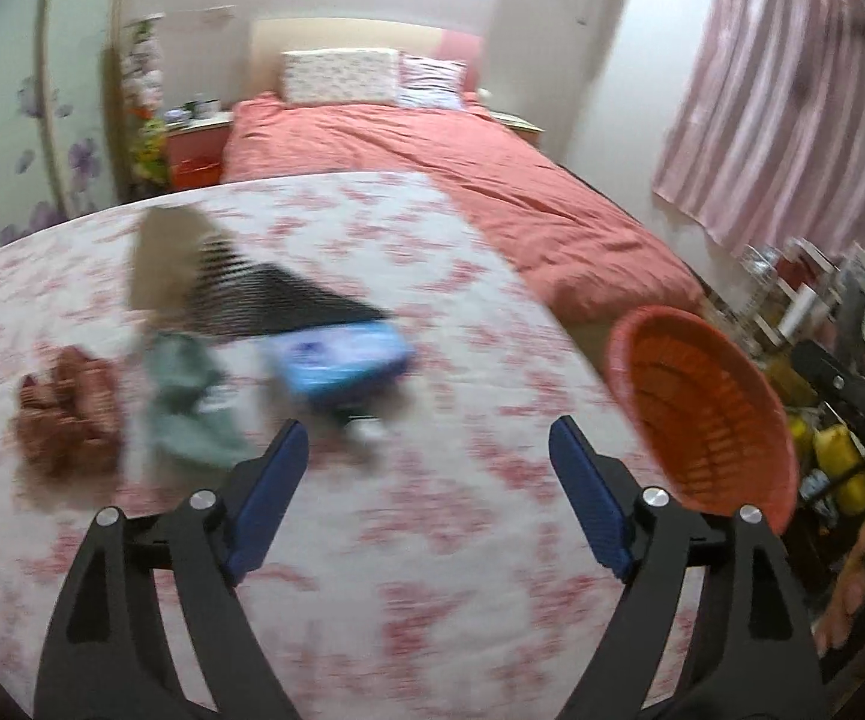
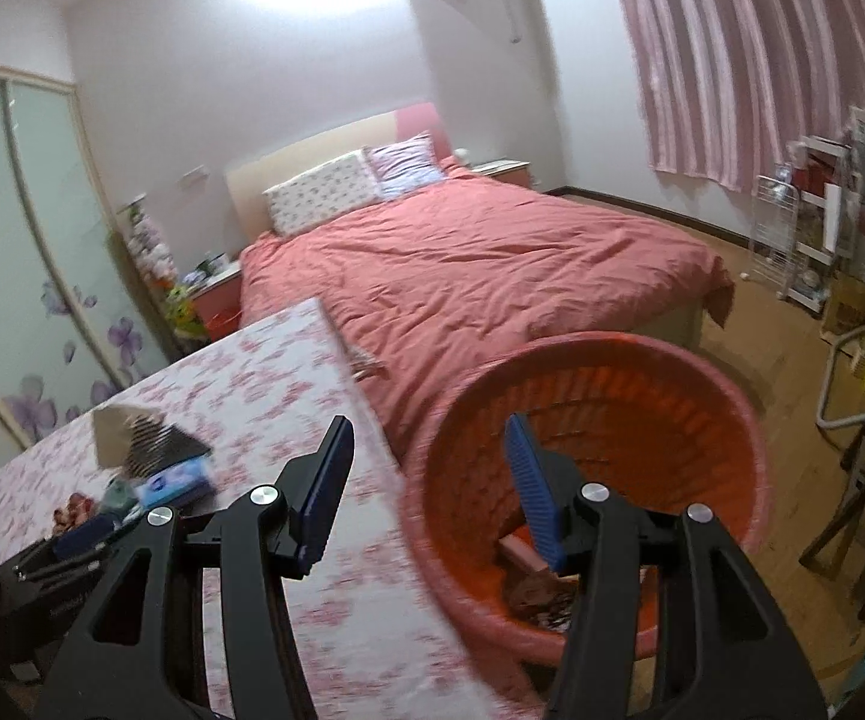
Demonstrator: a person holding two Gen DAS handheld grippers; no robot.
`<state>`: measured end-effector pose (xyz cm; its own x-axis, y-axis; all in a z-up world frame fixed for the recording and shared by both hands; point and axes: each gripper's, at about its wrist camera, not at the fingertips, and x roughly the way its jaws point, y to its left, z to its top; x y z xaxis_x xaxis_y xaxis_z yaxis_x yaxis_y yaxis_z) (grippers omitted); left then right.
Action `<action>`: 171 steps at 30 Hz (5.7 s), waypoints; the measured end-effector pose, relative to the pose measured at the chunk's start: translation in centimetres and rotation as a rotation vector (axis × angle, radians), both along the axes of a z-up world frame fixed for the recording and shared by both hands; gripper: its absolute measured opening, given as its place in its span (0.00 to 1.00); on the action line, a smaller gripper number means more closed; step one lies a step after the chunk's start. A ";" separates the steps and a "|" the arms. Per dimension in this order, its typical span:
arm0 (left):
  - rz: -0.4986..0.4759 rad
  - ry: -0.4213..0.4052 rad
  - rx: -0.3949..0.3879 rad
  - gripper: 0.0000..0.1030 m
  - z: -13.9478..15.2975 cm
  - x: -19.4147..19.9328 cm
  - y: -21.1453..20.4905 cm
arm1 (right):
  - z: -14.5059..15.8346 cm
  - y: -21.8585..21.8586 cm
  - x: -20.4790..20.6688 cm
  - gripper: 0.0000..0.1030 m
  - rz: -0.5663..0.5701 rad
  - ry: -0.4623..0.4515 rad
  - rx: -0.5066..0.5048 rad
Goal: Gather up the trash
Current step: 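Move both tools back over the bed toward the remaining items, then grasp the brown plaid scrunchie with the left tool while the right tool grasps the blue tissue pack, then carry the scrunchie and tissue pack to the orange basket and release them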
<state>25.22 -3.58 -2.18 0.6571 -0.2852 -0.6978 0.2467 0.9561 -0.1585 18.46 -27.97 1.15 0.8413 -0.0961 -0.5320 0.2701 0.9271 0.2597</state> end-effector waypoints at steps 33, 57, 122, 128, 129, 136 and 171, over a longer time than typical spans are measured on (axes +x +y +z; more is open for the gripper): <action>0.298 0.110 0.027 0.46 -4.4 5.7 18.9 | -2.8 13.6 6.4 0.52 0.260 0.133 -0.022; 0.297 0.020 -0.026 0.19 -1.3 4.1 20.5 | -5.5 17.1 12.0 0.81 0.328 0.225 -0.016; -0.177 -0.047 -0.136 0.20 4.3 -1.3 -1.7 | 0.3 0.2 -2.0 0.73 -0.082 -0.103 -0.044; -0.274 -0.045 -0.147 0.20 4.2 -1.7 -7.2 | -0.5 -2.5 -2.7 0.73 -0.151 -0.110 -0.032; -0.287 -0.043 -0.148 0.20 4.1 -1.8 -7.9 | -0.7 -3.2 -2.8 0.73 -0.167 -0.112 -0.026; -0.362 -0.015 -0.144 0.20 2.7 -1.4 -13.2 | -2.1 -6.4 -3.1 0.73 -0.223 -0.107 0.022; -0.186 0.047 0.059 0.62 -2.9 1.0 -9.5 | -2.9 -5.7 -2.0 0.81 -0.155 -0.034 0.026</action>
<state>26.18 -13.06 -5.06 0.5632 -0.3558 -0.7458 0.4131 0.9029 -0.1188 16.48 -33.71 -1.79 0.8350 -0.2127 -0.5074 0.4002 0.8677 0.2948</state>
